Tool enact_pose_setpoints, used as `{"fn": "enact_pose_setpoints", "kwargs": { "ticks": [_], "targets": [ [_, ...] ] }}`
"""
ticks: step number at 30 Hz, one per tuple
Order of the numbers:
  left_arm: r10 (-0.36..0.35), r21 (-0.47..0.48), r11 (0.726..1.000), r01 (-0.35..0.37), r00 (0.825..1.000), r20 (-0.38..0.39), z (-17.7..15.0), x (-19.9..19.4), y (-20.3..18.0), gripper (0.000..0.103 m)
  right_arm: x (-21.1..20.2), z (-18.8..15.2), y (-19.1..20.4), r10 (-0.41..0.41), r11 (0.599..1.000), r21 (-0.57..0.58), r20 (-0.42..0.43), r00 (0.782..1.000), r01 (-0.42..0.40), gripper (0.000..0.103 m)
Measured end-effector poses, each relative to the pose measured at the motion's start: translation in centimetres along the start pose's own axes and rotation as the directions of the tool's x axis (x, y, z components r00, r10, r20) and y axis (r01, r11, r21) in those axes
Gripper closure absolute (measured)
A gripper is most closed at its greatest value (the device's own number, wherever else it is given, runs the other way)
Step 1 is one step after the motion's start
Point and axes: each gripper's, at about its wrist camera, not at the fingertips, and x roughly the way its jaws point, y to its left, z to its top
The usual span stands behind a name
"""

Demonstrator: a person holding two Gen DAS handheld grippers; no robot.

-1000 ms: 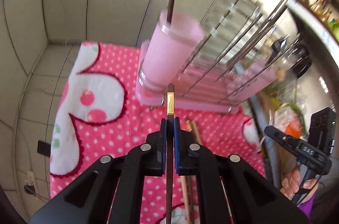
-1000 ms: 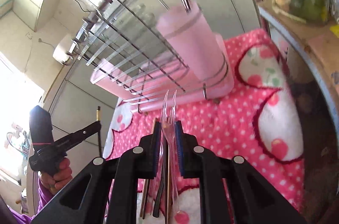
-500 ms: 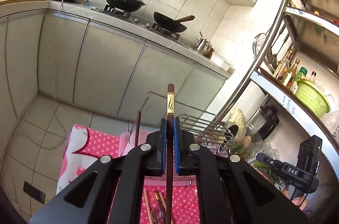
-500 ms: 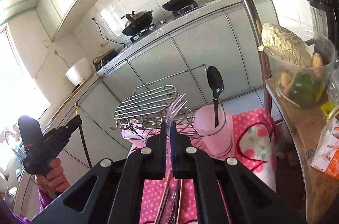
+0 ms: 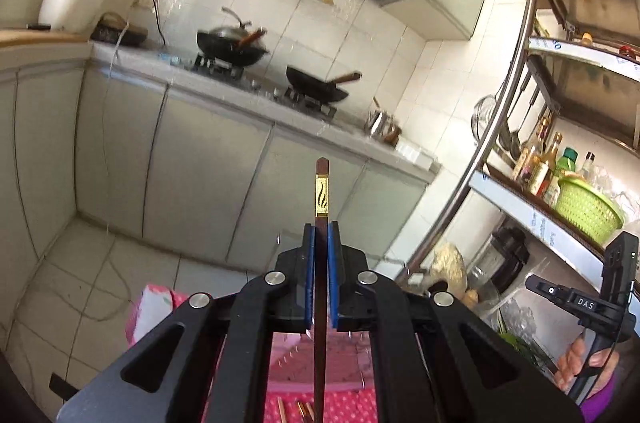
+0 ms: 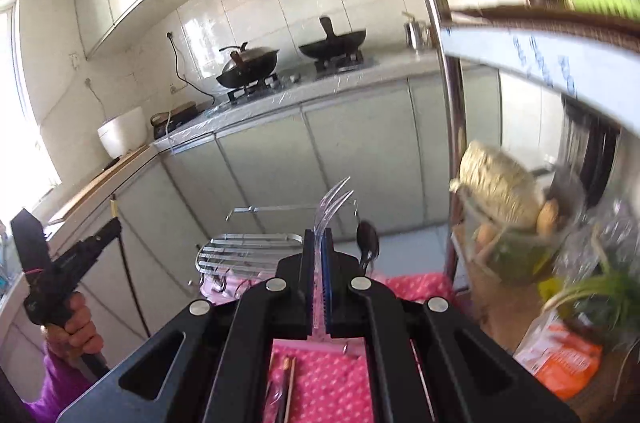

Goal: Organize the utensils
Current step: 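Lift the chopstick with the left tool while the right tool carries the fork to the pink cup, then lower the chopstick into the pink cup with the left tool while the right tool releases the fork there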

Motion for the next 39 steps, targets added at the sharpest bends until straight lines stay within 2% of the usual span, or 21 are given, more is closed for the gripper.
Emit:
{"fn": "enact_pose_setpoints", "kwargs": {
  "ticks": [5, 11, 13, 17, 22, 28, 31, 35, 39],
  "targets": [
    [0.052, 0.014, 0.998, -0.055, 0.988, 0.146, 2.3, -0.1, -0.7, 0.098, 1.8, 1.5, 0.8, -0.062, 0.996, -0.060, 0.009, 0.998, 0.063, 0.100],
    [0.137, 0.027, 0.988, -0.155, 0.933, 0.334, 3.1, 1.6, -0.6, 0.098, 5.4, 1.9, 0.2, -0.093, 0.991, -0.098, -0.057, 0.994, 0.087, 0.100],
    [0.160, 0.019, 0.984, -0.177, 0.924, 0.347, 2.9, 3.1, -0.1, 0.098, 7.2, 1.6, -0.5, -0.091, 0.993, -0.086, -0.100, 0.991, 0.082, 0.100],
    [0.170, 0.001, 0.983, -0.182, 0.920, 0.352, 1.9, 5.5, 1.0, 0.098, 9.7, 1.1, -1.8, -0.080, 0.996, -0.056, -0.174, 0.982, 0.071, 0.100],
    [0.175, 0.017, 0.982, -0.191, 0.928, 0.328, -0.6, 7.7, 2.1, 0.098, 11.4, 0.2, -3.4, -0.052, 0.999, 0.000, -0.228, 0.972, 0.053, 0.100],
    [0.170, 0.004, 0.985, -0.175, 0.963, 0.211, -4.1, 9.0, 3.8, 0.098, 13.1, -1.5, -5.0, -0.059, 0.997, 0.030, -0.304, 0.951, 0.071, 0.100],
    [0.154, -0.030, 0.988, -0.151, 0.981, 0.122, -5.6, 9.6, 4.9, 0.098, 13.8, -2.6, -5.6, -0.044, 0.997, 0.052, -0.330, 0.943, 0.065, 0.100],
    [0.127, -0.004, 0.992, -0.127, 0.989, 0.082, -6.2, 9.7, 4.9, 0.098, 15.2, -3.4, -6.3, -0.027, 0.995, 0.077, -0.371, 0.928, 0.059, 0.100],
    [0.101, -0.020, 0.995, -0.100, 0.994, 0.036, -5.4, 9.9, 4.8, 0.098, 15.9, -3.0, -6.8, -0.002, 0.994, 0.102, -0.379, 0.925, 0.044, 0.100]
  ]
}}
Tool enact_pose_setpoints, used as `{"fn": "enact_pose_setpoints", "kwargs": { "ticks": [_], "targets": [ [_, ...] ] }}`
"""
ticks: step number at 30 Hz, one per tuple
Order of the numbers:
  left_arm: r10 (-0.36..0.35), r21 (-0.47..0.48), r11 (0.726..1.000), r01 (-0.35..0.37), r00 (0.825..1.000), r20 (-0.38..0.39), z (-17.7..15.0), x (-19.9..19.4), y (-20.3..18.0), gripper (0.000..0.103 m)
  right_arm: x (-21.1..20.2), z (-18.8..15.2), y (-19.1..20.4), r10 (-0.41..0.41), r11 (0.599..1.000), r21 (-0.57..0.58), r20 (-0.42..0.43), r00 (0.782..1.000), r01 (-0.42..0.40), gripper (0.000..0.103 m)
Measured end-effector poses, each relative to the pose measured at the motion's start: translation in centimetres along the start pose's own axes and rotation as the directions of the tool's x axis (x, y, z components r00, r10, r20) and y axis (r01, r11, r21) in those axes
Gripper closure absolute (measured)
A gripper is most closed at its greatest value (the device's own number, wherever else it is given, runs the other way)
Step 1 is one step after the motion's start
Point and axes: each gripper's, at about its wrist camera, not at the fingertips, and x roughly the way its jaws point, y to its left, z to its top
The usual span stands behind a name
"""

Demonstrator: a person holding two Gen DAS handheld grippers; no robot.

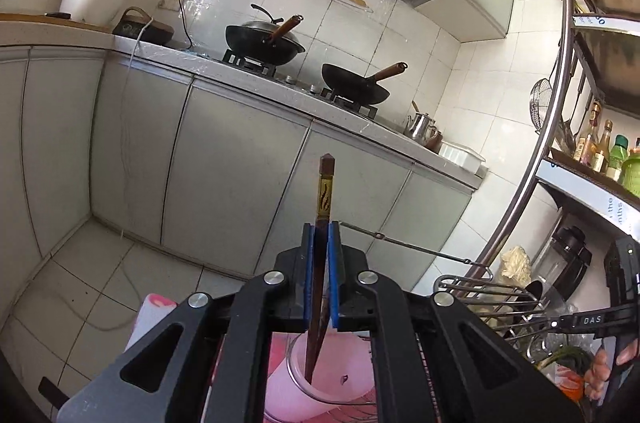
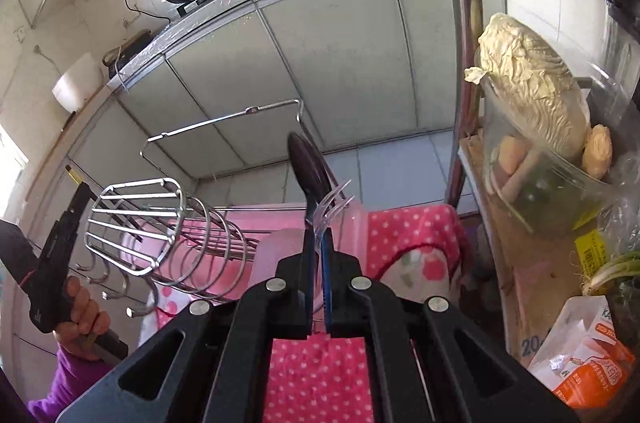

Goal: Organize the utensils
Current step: 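Lower the chopstick into the pink cup with the left tool while the right tool releases the fork there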

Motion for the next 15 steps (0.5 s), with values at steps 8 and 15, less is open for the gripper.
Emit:
{"fn": "enact_pose_setpoints", "kwargs": {
  "ticks": [8, 15],
  "targets": [
    [-0.003, 0.027, 1.000, 0.006, 0.992, -0.128, 2.3, 1.3, -0.3, 0.098, -0.7, 2.2, 1.2, -0.008, 0.998, -0.068, -0.051, 0.999, 0.005, 0.100],
    [0.037, 0.093, 0.995, -0.023, 0.989, -0.146, 0.6, 1.6, -1.3, 0.097, 1.2, 1.2, 0.9, -0.026, 0.997, -0.074, -0.072, 0.997, 0.021, 0.098]
  ]
}}
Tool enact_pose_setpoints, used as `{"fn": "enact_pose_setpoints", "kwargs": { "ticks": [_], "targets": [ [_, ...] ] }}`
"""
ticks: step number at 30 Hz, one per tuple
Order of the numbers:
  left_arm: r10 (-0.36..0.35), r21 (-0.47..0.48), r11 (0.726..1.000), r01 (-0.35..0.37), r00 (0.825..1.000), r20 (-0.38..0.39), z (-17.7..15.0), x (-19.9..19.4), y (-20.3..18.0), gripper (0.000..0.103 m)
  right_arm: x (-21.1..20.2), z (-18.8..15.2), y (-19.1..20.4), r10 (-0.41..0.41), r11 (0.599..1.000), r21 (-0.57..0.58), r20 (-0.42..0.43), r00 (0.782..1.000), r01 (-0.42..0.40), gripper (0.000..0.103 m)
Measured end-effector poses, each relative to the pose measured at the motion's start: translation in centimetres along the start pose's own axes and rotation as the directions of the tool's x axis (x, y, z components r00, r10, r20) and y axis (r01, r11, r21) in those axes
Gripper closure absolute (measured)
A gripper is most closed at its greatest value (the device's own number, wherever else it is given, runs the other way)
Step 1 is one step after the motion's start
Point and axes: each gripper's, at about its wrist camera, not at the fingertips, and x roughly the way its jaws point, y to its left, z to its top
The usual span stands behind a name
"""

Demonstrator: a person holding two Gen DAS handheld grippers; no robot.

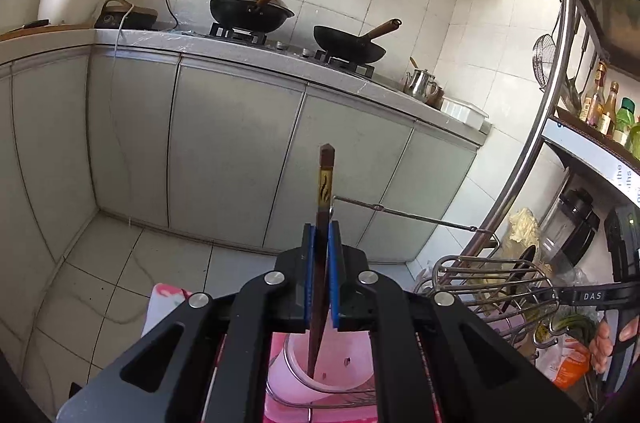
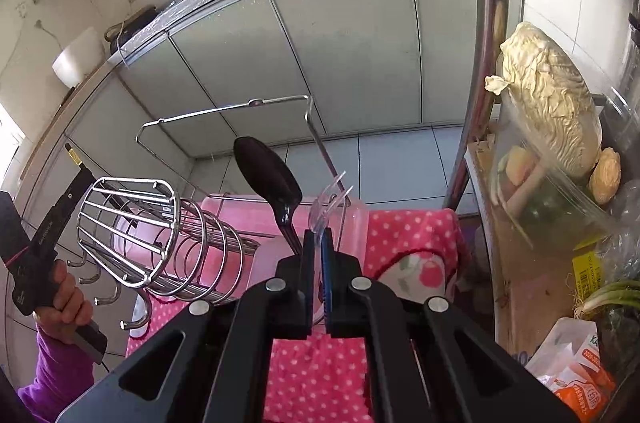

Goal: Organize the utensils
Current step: 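Lower the chopstick into the pink cup with the left tool while the right tool releases the fork there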

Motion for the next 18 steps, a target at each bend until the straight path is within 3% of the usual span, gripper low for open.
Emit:
{"fn": "enact_pose_setpoints", "kwargs": {
  "ticks": [3, 5, 8, 18],
  "targets": [
    [-0.013, -0.003, 1.000, 0.013, 1.000, -0.017, 0.4, 0.0, -0.1, 0.094, 0.4, -0.4, 0.0, -0.003, 1.000, -0.007, -0.009, 1.000, 0.003, 0.092],
    [-0.005, -0.010, 1.000, 0.005, 1.000, -0.008, 0.9, -0.3, 0.0, 0.077, 0.2, -0.5, -0.3, 0.007, 1.000, 0.002, 0.003, 1.000, -0.007, 0.084],
    [-0.017, -0.037, 0.999, 0.017, 1.000, -0.003, 1.7, -0.8, 0.4, 0.066, -1.0, -0.5, -0.5, 0.031, 0.999, 0.008, 0.037, 0.999, -0.031, 0.074],
    [-0.005, -0.033, 0.999, 0.004, 1.000, -0.018, 2.8, -2.7, 0.8, 0.061, -4.5, -2.4, -0.6, 0.073, 0.997, 0.028, 0.126, 0.989, -0.077, 0.070]
  ]
}}
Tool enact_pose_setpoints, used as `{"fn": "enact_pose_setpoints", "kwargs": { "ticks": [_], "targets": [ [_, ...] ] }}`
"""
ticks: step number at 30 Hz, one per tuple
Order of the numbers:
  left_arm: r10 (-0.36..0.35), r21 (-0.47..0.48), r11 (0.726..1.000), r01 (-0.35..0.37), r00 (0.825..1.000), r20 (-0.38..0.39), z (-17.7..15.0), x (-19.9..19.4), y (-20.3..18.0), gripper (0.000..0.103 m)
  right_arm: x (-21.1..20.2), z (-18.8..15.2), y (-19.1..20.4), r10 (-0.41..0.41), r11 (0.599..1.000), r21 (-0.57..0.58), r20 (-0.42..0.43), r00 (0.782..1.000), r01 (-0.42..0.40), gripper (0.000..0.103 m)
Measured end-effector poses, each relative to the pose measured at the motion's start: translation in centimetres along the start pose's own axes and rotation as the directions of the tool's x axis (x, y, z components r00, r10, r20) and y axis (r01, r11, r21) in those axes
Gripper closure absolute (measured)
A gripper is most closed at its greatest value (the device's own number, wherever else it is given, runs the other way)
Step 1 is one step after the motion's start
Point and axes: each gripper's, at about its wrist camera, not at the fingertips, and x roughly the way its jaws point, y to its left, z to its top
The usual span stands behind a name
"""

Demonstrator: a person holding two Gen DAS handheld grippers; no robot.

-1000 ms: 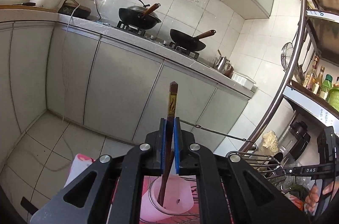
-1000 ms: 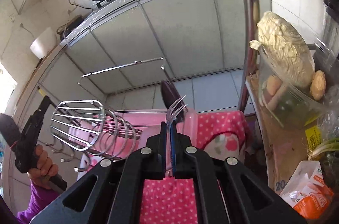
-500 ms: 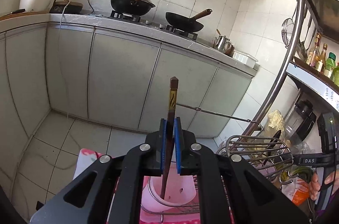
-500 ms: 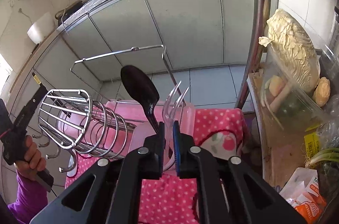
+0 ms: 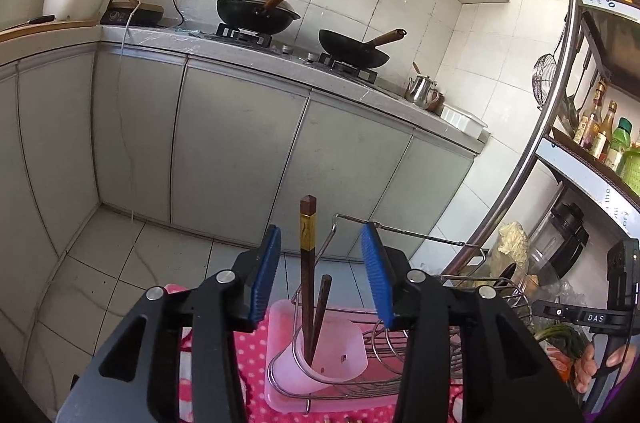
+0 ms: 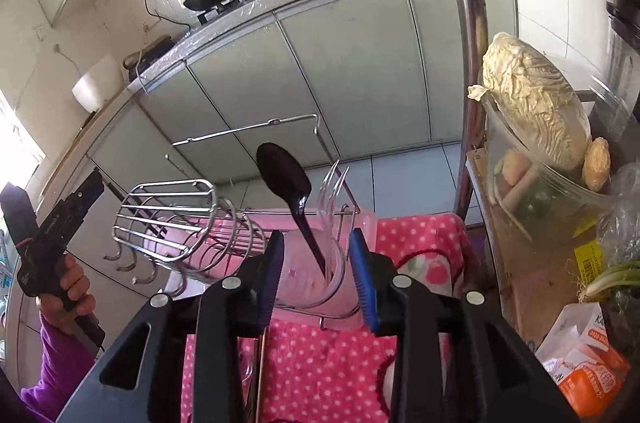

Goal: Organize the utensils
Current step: 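Lower the chopstick into the pink cup with the left tool while the right tool releases the fork there, then grasp a light wooden chopstick with the left tool while the right tool grasps a gold-tipped chopstick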

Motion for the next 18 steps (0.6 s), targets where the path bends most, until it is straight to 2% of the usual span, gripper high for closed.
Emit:
{"fn": "enact_pose_setpoints", "kwargs": {
  "ticks": [5, 10, 12, 15, 18],
  "targets": [
    [0.027, 0.020, 0.999, -0.027, 1.000, -0.007, -0.7, -2.1, 0.0, 0.061, -2.2, -2.5, 0.9, 0.053, 0.999, 0.001, 0.045, 0.998, -0.053, 0.070],
    [0.043, 0.042, 0.998, -0.040, 0.996, -0.083, -3.8, -3.5, -0.6, 0.061, -2.5, -6.1, 2.5, 0.081, 0.997, -0.022, 0.035, 0.996, -0.080, 0.068],
    [0.050, 0.062, 0.997, -0.042, 0.988, -0.147, -5.7, -3.2, -0.9, 0.061, -1.9, -7.6, 2.7, 0.105, 0.994, -0.013, 0.008, 0.994, -0.105, 0.069],
    [0.051, 0.099, 0.995, -0.027, 0.967, -0.250, -9.2, -2.4, -1.5, 0.061, 0.0, -9.8, 2.7, 0.140, 0.990, 0.026, -0.057, 0.989, -0.139, 0.072],
    [0.047, 0.119, 0.993, -0.007, 0.942, -0.331, -12.2, -1.5, -2.0, 0.073, 2.3, -12.0, 2.9, 0.178, 0.983, 0.071, -0.130, 0.975, -0.170, 0.082]
  ]
}}
